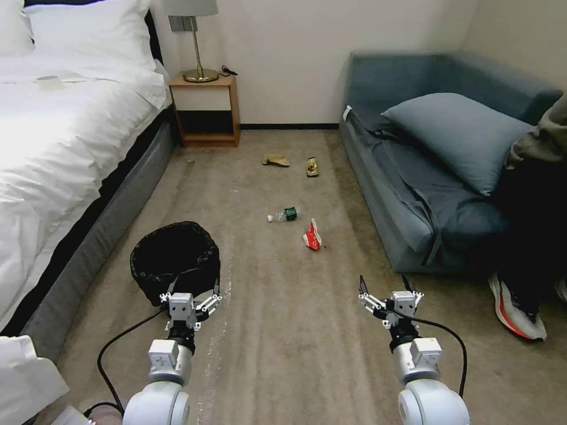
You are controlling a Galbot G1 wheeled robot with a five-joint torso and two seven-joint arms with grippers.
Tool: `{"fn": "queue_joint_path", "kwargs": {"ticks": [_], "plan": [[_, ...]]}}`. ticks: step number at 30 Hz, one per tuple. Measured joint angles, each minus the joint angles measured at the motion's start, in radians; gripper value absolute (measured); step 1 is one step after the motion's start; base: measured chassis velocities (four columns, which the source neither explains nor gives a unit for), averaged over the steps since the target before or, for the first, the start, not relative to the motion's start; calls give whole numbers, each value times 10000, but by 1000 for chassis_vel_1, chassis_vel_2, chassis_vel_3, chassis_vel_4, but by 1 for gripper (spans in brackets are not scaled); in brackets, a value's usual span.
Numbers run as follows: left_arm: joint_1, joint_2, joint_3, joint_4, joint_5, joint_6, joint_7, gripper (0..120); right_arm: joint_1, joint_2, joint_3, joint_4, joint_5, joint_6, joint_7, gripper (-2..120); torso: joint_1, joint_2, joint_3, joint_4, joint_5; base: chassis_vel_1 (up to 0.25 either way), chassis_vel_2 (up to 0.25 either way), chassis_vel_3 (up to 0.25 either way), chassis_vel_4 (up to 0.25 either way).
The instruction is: Pick up the trash bin, then pick up the garbage on the floor and place it into the trash bin.
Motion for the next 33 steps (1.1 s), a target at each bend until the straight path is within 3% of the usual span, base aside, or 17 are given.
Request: {"fn": "queue_joint_path", "kwargs": {"ticks": [22, 24, 25, 26, 27, 30, 31, 32, 33], "plan": [[-71, 50, -29, 0, -78, 66, 8, 100, 69, -72, 189, 55, 208, -143, -30, 100, 0, -1, 0, 0, 5, 0, 0, 0, 0], [-577, 466, -272, -17, -606, 549, -8, 100, 359, -384, 988, 389, 949, -682, -143, 100, 0, 0, 0, 0, -5, 0, 0, 0, 0], [-577, 466, -272, -17, -606, 549, -8, 100, 359, -384, 988, 389, 949, -682, -143, 100, 0, 0, 0, 0, -5, 0, 0, 0, 0], [-1064, 866, -496, -64, -1108, 1006, -49, 100, 534, -574, 1481, 588, 1433, -1036, -231, 100, 0, 0, 0, 0, 4, 0, 0, 0, 0], [-1064, 866, -496, -64, -1108, 1006, -49, 100, 534, -574, 1481, 588, 1433, -1036, -231, 100, 0, 0, 0, 0, 4, 0, 0, 0, 0], [-2317, 1897, -1095, -162, -2418, 2204, -163, 100, 1012, -1077, 2797, 1139, 2692, -1964, -447, 100, 0, -1, 1, 0, 0, 0, 0, 0, 0], [-2317, 1897, -1095, -162, -2418, 2204, -163, 100, 1012, -1077, 2797, 1139, 2692, -1964, -447, 100, 0, -1, 1, 0, 0, 0, 0, 0, 0], [-2872, 2354, -1361, -212, -3002, 2741, -210, 100, 1242, -1291, 3345, 1336, 3182, -2286, -630, 100, 0, 0, 1, -4, -7, 0, 0, 0, 0], [-2872, 2354, -1361, -212, -3002, 2741, -210, 100, 1242, -1291, 3345, 1336, 3182, -2286, -630, 100, 0, 0, 1, -4, -7, 0, 0, 0, 0]]}}
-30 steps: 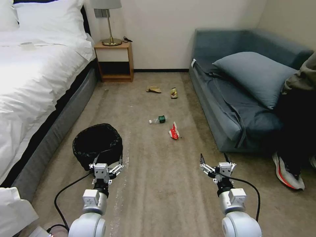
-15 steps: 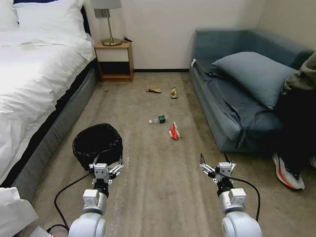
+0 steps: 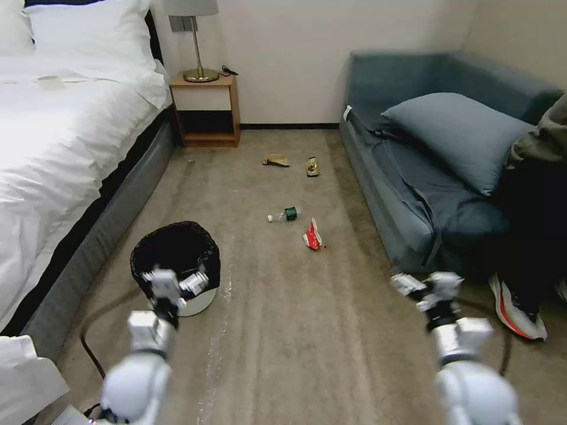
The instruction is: Pick up the trash bin, then pick up the garbage on the floor and place it into the trash bin.
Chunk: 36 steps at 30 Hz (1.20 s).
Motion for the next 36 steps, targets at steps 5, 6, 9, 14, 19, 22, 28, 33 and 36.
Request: {"fn": "queue_joint_path", "kwargs": {"ticks": [5, 6, 9, 14, 19, 22, 28, 33, 36], "plan": [[-444, 211, -32, 131, -741, 589, -222, 100, 243, -171, -15, -113, 545, 120, -974, 100, 0, -1, 0, 4, -5, 0, 0, 0, 0], [-444, 211, -32, 131, -741, 589, -222, 100, 243, -171, -15, -113, 545, 120, -974, 100, 0, -1, 0, 4, -5, 0, 0, 0, 0], [-84, -70, 2, -93, -1000, 1470, -1290, 100, 190, -122, -133, -420, 59, 323, -1195, 100, 0, -1, 0, 5, 1, 0, 0, 0, 0], [111, -254, -216, 142, -2290, 3030, -3450, 100, 0, -54, -204, -563, -250, 575, -1320, 100, 0, -1, 0, 6, 3, 0, 0, 0, 0], [-262, -440, -362, 1012, -3284, 2604, -4339, 100, -81, 5, -267, -654, -435, 795, -1464, 100, 0, -1, 0, 6, 5, 0, 0, 0, 0], [-639, -643, -294, 1371, -4499, 2349, -5286, 100, -101, 40, -313, -752, -620, 899, -1501, 100, 0, -1, -1, 5, 7, 0, 0, 0, 0], [-1547, -914, -211, 2598, -5591, 1661, -5910, 100, -173, 128, -434, -792, -780, 1045, -1556, 100, 0, -1, 0, 2, 6, 0, 0, 0, 0], [-1680, -931, -227, 2896, -6029, 1605, -6014, 100, -203, 163, -531, -612, -859, 1047, -1561, 100, 0, -1, 0, 4, 6, 0, 0, 0, 0], [-1777, -932, -246, 3177, -6120, 1548, -5994, 100, -238, 173, -594, -548, -868, 1076, -1583, 100, 0, -1, -1, 5, 6, 0, 0, 0, 0]]}}
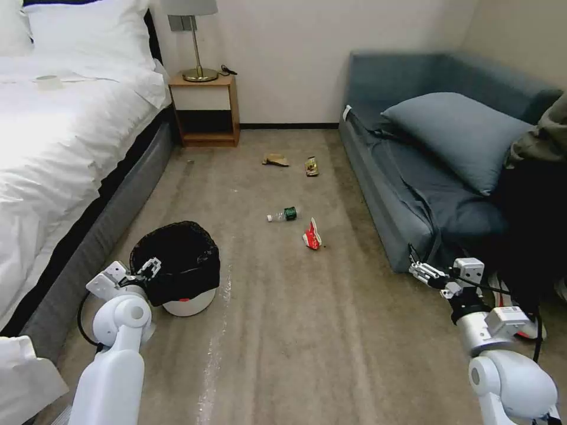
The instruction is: Pick up the trash bin, then pick up the garbage on the floor and place it into the trash bin.
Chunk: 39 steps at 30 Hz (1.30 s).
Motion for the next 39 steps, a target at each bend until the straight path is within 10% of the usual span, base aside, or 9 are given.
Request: {"fn": "queue_joint_path", "kwargs": {"ticks": [21, 39], "plan": [[-530, 32, 57, 1319, -248, -504, 663, 98, -478, 238, -390, 141, -249, 689, -262, 100, 1, 1, 0, -1, 0, 0, 0, 0, 0], [-361, 143, -131, 1820, -201, -829, 775, 28, -477, 171, -25, 42, 151, 1276, -411, 100, 0, 2, 0, 3, -6, 0, 0, 0, 0]]}}
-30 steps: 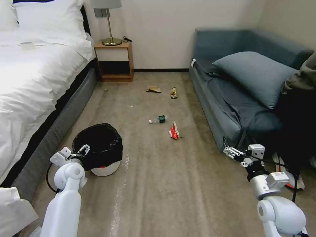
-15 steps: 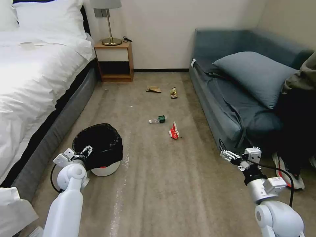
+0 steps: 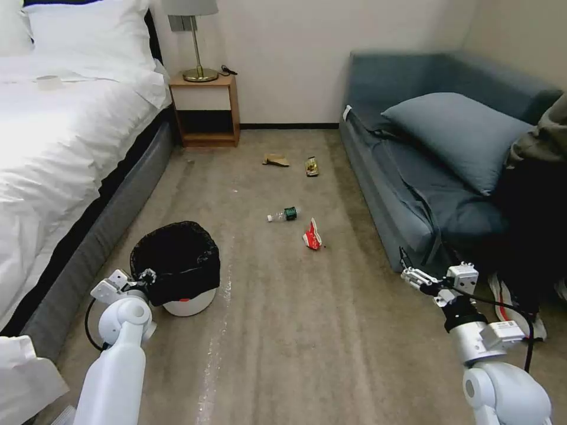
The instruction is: Pick up the trash bin, then pick up the garbage on the floor and place it into the trash bin.
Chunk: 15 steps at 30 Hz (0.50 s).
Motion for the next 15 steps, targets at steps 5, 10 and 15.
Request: {"fn": "queue_joint_path", "kwargs": {"ticks": [5, 10, 15], "plan": [[14, 27, -67, 116, 14, -39, -2, 15, 2, 1, -7, -37, -10, 115, 0, 100, 0, 1, -3, -2, 14, 0, 0, 0, 0], [62, 61, -89, 121, 23, -42, -11, 4, 51, -7, -26, -58, -18, 139, -1, 100, 0, 1, -2, -1, 9, 0, 0, 0, 0], [102, 71, -105, 86, 40, -31, -10, 4, 67, -43, -21, -88, -17, 159, 0, 100, 0, 1, -1, -3, 7, 0, 0, 0, 0]]}}
